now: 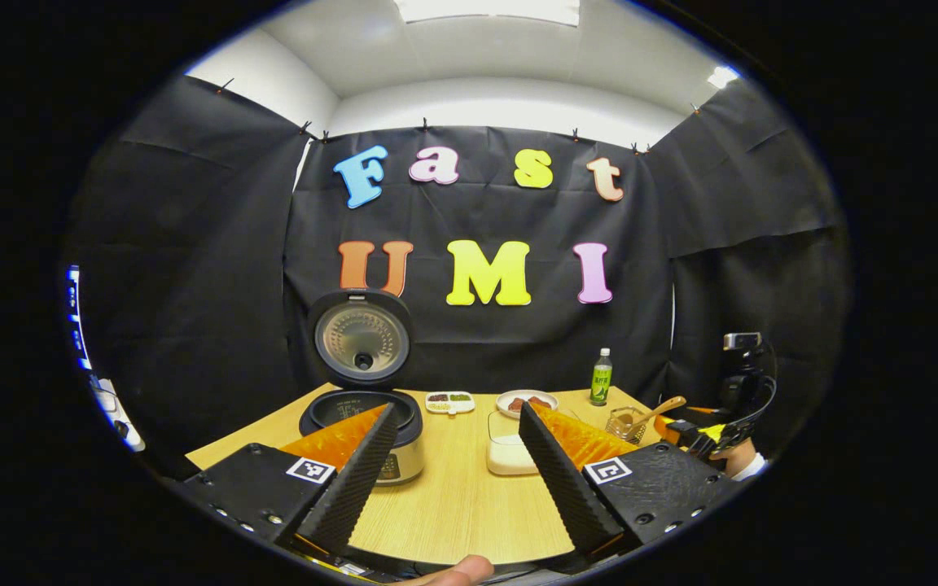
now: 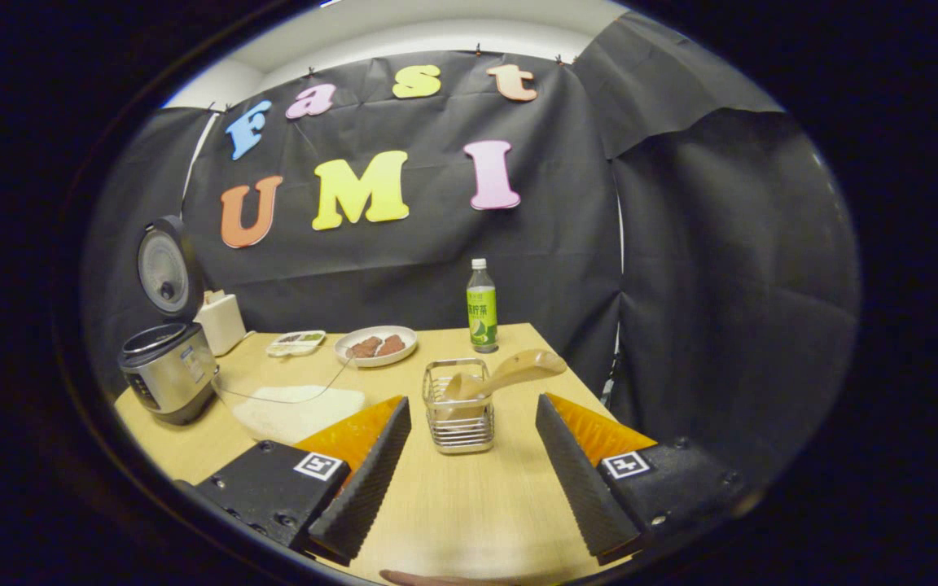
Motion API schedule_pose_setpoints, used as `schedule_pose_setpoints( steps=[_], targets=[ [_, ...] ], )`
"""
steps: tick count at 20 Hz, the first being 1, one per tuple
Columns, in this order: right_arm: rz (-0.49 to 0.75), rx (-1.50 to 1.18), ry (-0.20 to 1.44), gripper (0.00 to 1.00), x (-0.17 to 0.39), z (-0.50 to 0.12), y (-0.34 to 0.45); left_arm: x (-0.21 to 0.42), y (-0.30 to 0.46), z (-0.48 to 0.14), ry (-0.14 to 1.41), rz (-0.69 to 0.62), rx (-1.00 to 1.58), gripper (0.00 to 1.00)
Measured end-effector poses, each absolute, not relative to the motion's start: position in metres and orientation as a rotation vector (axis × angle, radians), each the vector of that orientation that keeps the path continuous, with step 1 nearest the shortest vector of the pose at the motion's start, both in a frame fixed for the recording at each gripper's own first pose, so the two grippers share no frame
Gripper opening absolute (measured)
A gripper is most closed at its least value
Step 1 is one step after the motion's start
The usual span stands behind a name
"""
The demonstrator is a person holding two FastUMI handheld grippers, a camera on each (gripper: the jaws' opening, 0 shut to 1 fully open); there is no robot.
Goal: Close the left gripper, press the button to open the rice cooker; take a wooden spoon from the chopstick holder with the right hand, scoop a spoonful of rice and pour it into the rice cooker, then put the wooden spoon back into the chopstick holder.
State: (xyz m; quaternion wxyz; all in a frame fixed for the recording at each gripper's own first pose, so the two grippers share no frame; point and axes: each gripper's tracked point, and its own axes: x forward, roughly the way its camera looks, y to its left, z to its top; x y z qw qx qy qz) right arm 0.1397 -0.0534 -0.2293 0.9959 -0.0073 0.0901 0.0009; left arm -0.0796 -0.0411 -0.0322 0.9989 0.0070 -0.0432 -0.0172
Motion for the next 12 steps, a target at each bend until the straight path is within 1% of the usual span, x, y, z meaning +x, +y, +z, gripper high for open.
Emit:
schedule_pose_setpoints(
  steps=[1,2,3,4,5,7,8,9,10,12],
  targets=[
    [-0.009,0.005,0.179,0.97,0.148,-0.231,-0.059,-0.085,-0.044,-0.029,-0.100,-0.044,0.021,0.96],
    [-0.022,0.019,0.186,0.95,0.157,-0.237,-0.062,-0.090,-0.047,-0.026,-0.111,-0.054,0.026,0.87],
    [-0.038,0.027,0.201,0.90,0.166,-0.244,-0.067,-0.095,-0.051,-0.025,-0.121,-0.067,0.030,0.95],
    [-0.052,0.038,0.210,0.86,0.172,-0.249,-0.070,-0.099,-0.055,-0.023,-0.124,-0.084,0.036,0.95],
    [-0.036,0.053,0.202,0.78,0.179,-0.248,-0.067,-0.104,-0.063,-0.024,-0.125,-0.111,0.043,0.96],
    [-0.017,0.050,0.164,0.75,0.190,-0.241,-0.062,-0.115,-0.074,-0.021,-0.140,-0.158,0.047,0.96],
    [0.008,0.063,0.144,0.76,0.192,-0.236,-0.057,-0.120,-0.078,-0.019,-0.143,-0.178,0.048,1.00],
    [0.001,0.072,0.144,0.74,0.195,-0.234,-0.056,-0.123,-0.081,-0.019,-0.149,-0.193,0.049,0.96],
    [-0.017,0.073,0.147,0.71,0.204,-0.237,-0.062,-0.126,-0.083,-0.017,-0.156,-0.200,0.052,0.95],
    [-0.033,0.084,0.147,0.69,0.212,-0.233,-0.063,-0.133,-0.085,-0.017,-0.161,-0.207,0.065,0.95]
  ],
)
